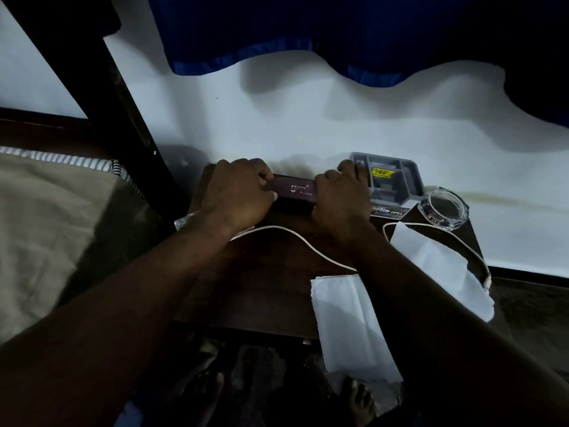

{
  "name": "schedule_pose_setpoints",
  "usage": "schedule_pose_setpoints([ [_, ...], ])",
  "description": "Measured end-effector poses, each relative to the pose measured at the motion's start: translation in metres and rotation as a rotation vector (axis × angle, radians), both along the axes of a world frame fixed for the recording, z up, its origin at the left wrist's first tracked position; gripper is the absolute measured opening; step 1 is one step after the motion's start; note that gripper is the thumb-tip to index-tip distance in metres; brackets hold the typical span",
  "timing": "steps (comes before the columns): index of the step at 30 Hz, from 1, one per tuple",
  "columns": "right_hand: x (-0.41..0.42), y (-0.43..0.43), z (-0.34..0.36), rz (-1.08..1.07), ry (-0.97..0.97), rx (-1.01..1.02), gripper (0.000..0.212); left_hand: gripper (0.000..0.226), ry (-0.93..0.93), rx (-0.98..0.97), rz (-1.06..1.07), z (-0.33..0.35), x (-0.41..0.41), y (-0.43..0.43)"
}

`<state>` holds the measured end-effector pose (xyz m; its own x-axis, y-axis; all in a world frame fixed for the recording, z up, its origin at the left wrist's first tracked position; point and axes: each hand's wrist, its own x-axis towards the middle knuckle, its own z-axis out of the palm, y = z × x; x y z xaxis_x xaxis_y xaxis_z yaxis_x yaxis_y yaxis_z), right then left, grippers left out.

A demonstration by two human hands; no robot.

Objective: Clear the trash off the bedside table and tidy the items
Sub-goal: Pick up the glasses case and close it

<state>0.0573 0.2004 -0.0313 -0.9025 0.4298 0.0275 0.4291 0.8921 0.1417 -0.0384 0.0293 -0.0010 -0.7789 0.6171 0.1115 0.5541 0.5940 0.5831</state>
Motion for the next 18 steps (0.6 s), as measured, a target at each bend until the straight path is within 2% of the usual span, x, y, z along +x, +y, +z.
schedule_pose_setpoints([
  [6,-0.0070,-0.0067,-0.0025,-0.074,0.012,0.036,0.039,0.018,0.009,0.004,0.003,-0.0013,0.0022,0.0024],
  [10,-0.0094,-0.0093,-0.0040,-0.111,0.055,0.056,0.045,0.017,0.015,0.008,-0.010,-0.0027,0.0035,0.0034],
  [18,-0.0069,-0.0102,-0.0081,-0.061,0.088,0.075,0.035,0.015,0.059,-0.009,-0.017,-0.0032,0.0033,0.0066],
])
